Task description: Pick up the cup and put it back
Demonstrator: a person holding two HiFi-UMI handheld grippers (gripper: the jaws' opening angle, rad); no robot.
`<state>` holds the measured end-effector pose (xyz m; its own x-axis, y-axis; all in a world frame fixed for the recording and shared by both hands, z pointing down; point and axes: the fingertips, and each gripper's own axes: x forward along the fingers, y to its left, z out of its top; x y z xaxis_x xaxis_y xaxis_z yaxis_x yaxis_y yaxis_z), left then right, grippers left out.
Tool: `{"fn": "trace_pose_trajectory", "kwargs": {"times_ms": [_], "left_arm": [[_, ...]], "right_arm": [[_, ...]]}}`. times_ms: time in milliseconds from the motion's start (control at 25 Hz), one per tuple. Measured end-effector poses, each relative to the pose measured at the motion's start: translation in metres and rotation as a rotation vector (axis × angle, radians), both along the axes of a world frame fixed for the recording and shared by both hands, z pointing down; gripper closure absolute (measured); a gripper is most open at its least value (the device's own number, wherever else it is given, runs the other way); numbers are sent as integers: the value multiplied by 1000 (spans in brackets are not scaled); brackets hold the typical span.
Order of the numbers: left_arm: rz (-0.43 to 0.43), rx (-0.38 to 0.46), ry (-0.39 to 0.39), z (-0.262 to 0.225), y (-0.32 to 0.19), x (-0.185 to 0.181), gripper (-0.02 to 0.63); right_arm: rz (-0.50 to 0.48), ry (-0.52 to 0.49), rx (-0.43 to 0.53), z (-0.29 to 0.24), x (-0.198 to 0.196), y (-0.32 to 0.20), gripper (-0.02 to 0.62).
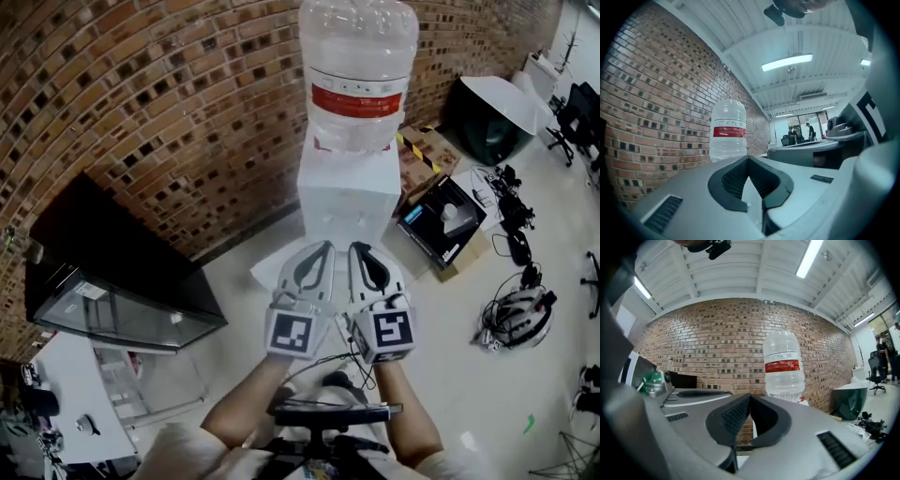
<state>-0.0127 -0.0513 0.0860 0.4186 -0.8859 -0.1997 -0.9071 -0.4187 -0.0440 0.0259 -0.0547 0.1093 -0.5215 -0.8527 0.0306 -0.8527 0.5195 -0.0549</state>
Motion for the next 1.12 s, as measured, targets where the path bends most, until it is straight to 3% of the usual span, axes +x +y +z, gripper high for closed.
{"fn": "trace_pose_trajectory", "kwargs": {"times_ms": [240,600,1120], "left_arm": [[89,12,18,-7,55,-12,612],[156,-15,61,-3,131,-51,612],[166,6,43,-15,154,-46,612]], "right_arm": [[86,35,4,2,-7,53,591],[145,39,-9,0,-42,133,592],[137,24,-7,-21,-54,157,594]]}}
